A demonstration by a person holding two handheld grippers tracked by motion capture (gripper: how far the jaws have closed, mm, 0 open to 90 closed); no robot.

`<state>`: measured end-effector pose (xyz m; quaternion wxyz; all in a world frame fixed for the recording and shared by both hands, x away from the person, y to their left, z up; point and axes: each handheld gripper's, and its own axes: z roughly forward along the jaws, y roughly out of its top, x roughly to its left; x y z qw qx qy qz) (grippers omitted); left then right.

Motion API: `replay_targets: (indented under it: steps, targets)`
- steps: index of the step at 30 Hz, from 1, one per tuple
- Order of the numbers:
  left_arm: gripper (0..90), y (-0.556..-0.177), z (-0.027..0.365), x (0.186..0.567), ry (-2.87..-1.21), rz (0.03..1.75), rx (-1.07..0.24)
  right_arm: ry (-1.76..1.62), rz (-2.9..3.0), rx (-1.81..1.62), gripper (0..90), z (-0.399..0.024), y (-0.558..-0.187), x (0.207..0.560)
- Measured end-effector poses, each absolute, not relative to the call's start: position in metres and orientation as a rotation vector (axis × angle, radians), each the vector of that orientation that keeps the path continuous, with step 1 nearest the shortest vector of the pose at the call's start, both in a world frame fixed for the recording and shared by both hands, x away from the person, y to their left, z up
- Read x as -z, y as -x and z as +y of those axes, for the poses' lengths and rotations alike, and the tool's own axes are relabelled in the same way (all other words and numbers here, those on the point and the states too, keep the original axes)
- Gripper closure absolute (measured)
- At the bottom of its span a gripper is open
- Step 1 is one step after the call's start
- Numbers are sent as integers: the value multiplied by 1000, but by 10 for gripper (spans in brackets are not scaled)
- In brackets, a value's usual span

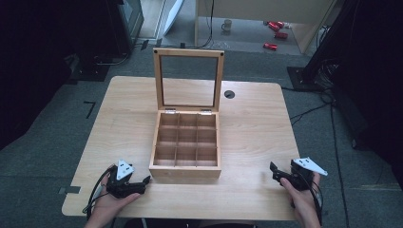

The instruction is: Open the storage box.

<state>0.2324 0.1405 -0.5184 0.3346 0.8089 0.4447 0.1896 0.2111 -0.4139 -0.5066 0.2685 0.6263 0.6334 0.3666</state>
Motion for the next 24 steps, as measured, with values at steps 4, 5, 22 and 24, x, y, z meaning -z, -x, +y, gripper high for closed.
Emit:
replay_targets:
  steps: [4,5,22,24]
  targets:
    - [159,-232,141,518,-2111,1161,-495,-1715,1705,-958,128,-420,-200,512]
    - [159,-232,140,518,-2111,1161,-495,-1721,1704,-945,128,-421,-197,514]
    - [159,-233,140,518,-2113,1157,-495,-1719,1780,-800,105,-415,-185,526]
    - [159,-232,140,518,-2113,1157,-495,-1720,1783,-801,104,-415,-185,526]
